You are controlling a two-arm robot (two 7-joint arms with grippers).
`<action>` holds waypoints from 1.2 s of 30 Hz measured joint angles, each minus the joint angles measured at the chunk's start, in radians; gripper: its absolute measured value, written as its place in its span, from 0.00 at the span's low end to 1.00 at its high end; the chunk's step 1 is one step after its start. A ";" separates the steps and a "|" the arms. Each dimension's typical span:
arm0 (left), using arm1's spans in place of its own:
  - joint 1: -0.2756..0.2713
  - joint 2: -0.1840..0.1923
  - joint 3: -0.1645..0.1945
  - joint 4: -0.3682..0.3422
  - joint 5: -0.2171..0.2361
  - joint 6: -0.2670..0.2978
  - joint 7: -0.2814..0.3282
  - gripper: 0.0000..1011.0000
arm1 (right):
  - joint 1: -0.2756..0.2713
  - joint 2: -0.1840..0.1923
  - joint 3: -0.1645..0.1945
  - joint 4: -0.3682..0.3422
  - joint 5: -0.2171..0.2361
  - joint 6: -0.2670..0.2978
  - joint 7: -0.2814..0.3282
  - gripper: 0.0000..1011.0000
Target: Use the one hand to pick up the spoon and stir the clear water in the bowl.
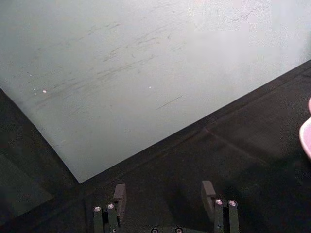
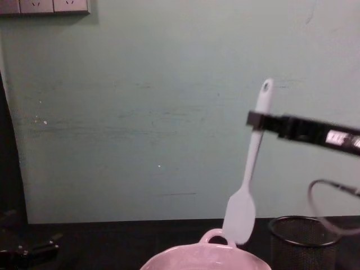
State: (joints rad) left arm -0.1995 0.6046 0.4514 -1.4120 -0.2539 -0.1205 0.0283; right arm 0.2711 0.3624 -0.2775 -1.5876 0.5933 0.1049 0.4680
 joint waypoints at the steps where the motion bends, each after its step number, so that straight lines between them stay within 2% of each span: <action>1: 0.000 0.000 0.000 0.000 0.000 0.000 0.000 1.00 | -0.001 0.011 0.018 -0.017 0.028 0.023 -0.001 0.12; 2: 0.000 0.000 0.000 0.000 0.000 0.000 0.000 1.00 | -0.001 0.015 0.025 -0.022 0.042 0.036 -0.001 0.12; 3: 0.000 0.000 0.000 0.000 0.000 0.000 0.000 1.00 | -0.001 0.026 0.048 -0.037 0.078 0.068 -0.004 0.12; 8: 0.000 0.000 0.000 0.000 0.000 0.000 0.000 1.00 | 0.002 0.055 0.103 -0.052 0.159 0.136 -0.015 0.12; 12: 0.000 0.000 0.000 0.000 0.000 0.000 0.000 1.00 | 0.004 0.077 0.137 -0.055 0.201 0.164 -0.027 0.12; 16: 0.000 0.000 0.000 0.000 0.000 0.000 0.000 1.00 | 0.012 0.093 0.153 -0.034 0.233 0.181 -0.029 0.12; 20: 0.000 0.000 0.000 0.000 0.000 0.000 0.000 1.00 | 0.029 0.104 0.154 0.009 0.260 0.195 -0.022 0.12; 24: 0.000 0.000 0.000 0.000 0.000 0.000 0.000 1.00 | 0.052 0.113 0.135 0.064 0.272 0.199 -0.003 0.12; 36: 0.000 0.000 0.000 0.000 0.000 0.000 0.000 1.00 | 0.080 0.124 0.075 0.172 0.265 0.156 0.029 0.12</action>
State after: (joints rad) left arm -0.1996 0.6047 0.4514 -1.4120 -0.2539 -0.1205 0.0283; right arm 0.3510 0.4860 -0.2024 -1.4161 0.8584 0.2606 0.4971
